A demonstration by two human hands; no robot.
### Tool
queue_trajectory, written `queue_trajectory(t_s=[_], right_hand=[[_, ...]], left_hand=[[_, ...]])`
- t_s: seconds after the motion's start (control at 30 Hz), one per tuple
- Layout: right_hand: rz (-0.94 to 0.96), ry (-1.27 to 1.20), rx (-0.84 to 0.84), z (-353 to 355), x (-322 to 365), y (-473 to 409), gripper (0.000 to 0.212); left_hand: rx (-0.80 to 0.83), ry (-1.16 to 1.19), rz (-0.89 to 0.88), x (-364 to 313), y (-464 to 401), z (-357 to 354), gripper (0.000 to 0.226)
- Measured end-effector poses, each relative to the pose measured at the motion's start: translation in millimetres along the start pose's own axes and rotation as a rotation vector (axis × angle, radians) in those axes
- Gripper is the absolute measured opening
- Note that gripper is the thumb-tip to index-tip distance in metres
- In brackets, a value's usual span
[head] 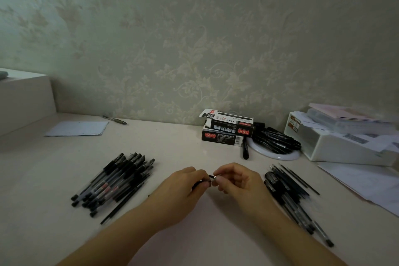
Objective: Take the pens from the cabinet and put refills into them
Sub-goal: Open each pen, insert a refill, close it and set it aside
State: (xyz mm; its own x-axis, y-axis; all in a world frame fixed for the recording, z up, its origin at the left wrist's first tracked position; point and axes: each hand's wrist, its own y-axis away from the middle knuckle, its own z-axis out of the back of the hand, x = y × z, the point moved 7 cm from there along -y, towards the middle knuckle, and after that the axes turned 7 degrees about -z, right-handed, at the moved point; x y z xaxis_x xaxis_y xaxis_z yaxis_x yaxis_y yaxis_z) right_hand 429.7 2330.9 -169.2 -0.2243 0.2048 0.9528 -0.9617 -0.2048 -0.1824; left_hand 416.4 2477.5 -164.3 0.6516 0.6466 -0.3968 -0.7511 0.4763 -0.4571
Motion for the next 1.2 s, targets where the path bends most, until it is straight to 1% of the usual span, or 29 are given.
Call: queue_trajectory(t_s=[0.17, 0.27, 0.4, 0.57, 0.6, 0.7, 0.77, 0.8, 0.83, 0.93, 0.97, 1.03, 1.13, 1.2], right_hand=[[0.01, 0.004, 0.0, 0, 0, 0, 0.014], [0.014, 0.037, 0.048, -5, -1, 1, 0.017], [0.002, 0.039, 0.044, -5, -3, 1, 0.02], [-0.005, 0.065, 0.037, -2, -6, 1, 0.008], [-0.003, 0.103, 0.035, -3, -6, 1, 0.011], [-0.015, 0.223, 0.006, -4, -8, 1, 0.037], [-0.021, 0.235, -0.002, -5, -8, 0, 0.044], [-0.017, 0.224, 0.006, -6, -8, 0, 0.042], [-0.013, 0.209, 0.018, -7, -7, 0, 0.035], [0.0, 0.19, 0.046, -7, -8, -2, 0.006], [0.008, 0.198, 0.05, -6, -9, -2, 0.001], [0.009, 0.204, 0.065, -7, -9, -1, 0.008], [-0.025, 0.234, 0.045, -7, -10, -1, 0.035], [-0.033, 0.239, 0.024, -7, -9, -1, 0.045]], left_hand=[[-0.025, 0.004, 0.0, -1, -1, 4, 0.019], [-0.01, 0.004, -0.007, -3, -1, 3, 0.017], [0.001, 0.031, 0.0, -6, -2, 1, 0.018], [-0.012, 0.005, -0.039, -9, -4, 4, 0.017], [-0.015, 0.004, -0.046, -9, -4, 5, 0.017], [-0.028, -0.007, -0.063, -9, -4, 4, 0.013], [-0.038, -0.019, -0.066, -8, -3, 4, 0.01], [-0.045, -0.021, -0.065, -7, -3, 5, 0.009], [-0.052, -0.021, -0.062, -6, -3, 5, 0.009], [-0.062, -0.019, -0.051, -4, -2, 7, 0.008], [-0.063, -0.018, -0.053, -4, -2, 7, 0.008], [-0.064, -0.018, -0.066, -6, -2, 6, 0.007], [-0.063, -0.022, -0.082, -8, -3, 6, 0.007], [-0.071, -0.009, -0.069, -8, -3, 7, 0.007]])
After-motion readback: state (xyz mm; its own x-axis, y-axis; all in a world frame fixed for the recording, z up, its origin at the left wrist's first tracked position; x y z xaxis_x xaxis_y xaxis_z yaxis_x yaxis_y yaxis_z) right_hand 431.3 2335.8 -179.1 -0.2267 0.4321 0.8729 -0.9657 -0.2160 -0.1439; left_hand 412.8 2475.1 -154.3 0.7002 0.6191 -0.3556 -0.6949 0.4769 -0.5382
